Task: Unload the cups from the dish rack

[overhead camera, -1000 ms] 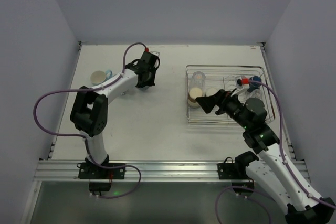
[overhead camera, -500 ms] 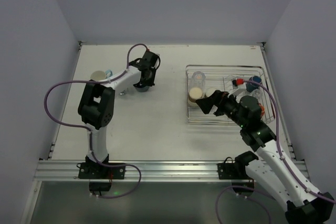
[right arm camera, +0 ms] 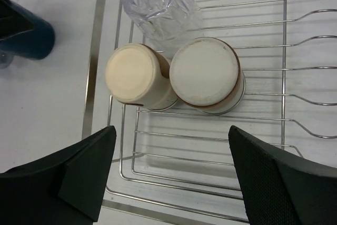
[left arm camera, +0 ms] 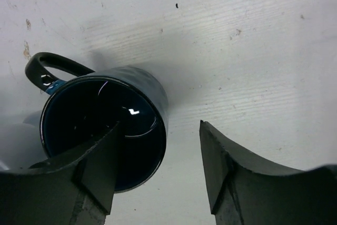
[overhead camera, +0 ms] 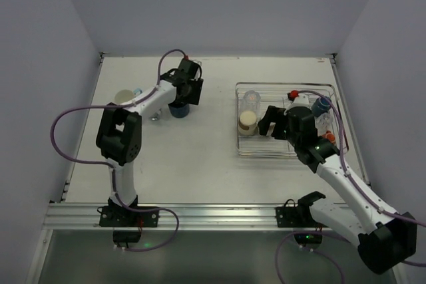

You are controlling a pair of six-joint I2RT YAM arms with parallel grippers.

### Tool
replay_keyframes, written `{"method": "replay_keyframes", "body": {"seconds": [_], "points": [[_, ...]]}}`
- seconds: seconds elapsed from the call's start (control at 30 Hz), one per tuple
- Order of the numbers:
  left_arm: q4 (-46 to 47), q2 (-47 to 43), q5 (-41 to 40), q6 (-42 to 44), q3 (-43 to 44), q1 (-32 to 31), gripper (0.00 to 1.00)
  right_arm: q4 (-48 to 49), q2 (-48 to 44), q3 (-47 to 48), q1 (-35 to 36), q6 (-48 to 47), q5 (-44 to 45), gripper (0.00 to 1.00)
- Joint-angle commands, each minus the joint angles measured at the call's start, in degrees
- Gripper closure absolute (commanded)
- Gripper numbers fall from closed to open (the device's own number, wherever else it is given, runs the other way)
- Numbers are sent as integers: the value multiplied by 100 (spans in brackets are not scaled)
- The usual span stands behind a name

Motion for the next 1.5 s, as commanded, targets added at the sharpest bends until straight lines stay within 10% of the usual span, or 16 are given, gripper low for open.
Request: {"method": "replay_keyframes", "body": {"seconds": [0.0,0.63,0.97,1.07,1.47], "points": [[25,-766,344,31,97,44,36,-247,333,430,-30,-270,572,12],[1370,-6213,2928,-329,-3837,-667,26,-318,2794,1432,-30,-569,1433,18],[1704,-6595,3314,-637,-4702,-676,28,51,3384,1820,-74,-832,1565,30],[2037,-6498,3657,-890,-4719,-676,37,60,3209,1741,-100,-789,1600,62],[4811,-5839,4827,-2560,-5167,-1308,50,207,-320,582,-21,-140,179,80]]}}
